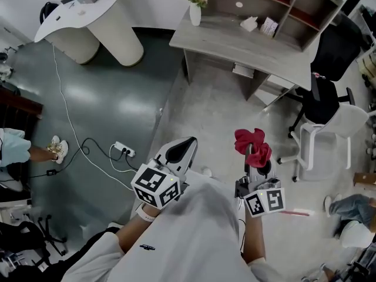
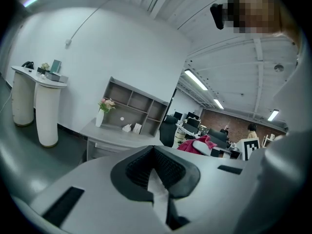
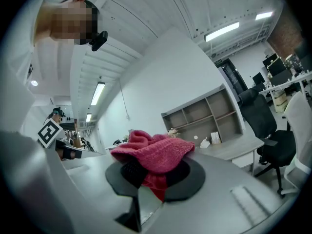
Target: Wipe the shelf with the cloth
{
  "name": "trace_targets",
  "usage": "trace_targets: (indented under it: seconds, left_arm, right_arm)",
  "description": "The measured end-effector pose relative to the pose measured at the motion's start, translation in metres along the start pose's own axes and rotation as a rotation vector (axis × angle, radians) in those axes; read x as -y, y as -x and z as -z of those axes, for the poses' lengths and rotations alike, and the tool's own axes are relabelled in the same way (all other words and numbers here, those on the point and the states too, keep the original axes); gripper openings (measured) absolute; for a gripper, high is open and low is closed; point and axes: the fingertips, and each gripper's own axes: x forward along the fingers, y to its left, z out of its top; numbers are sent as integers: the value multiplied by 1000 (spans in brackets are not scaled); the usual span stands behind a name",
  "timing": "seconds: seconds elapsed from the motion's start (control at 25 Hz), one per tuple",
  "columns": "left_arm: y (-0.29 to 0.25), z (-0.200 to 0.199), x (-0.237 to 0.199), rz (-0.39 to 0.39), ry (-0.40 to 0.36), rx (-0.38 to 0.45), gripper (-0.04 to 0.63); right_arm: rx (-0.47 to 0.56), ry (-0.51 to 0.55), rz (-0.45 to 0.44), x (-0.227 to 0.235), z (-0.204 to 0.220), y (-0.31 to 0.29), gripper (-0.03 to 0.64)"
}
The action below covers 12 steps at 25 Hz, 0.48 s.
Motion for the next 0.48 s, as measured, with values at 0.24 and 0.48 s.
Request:
trace_targets:
  seconds: [0.24, 0.48]
  left_arm:
    - [-47, -10, -50, -27, 58, -29, 0]
    - [-128, -60, -115, 21, 64, -28, 0]
  right_arm:
    - [-36, 5, -31, 14, 2, -65, 64]
    - [-65, -10, 28, 50, 9, -164, 66]
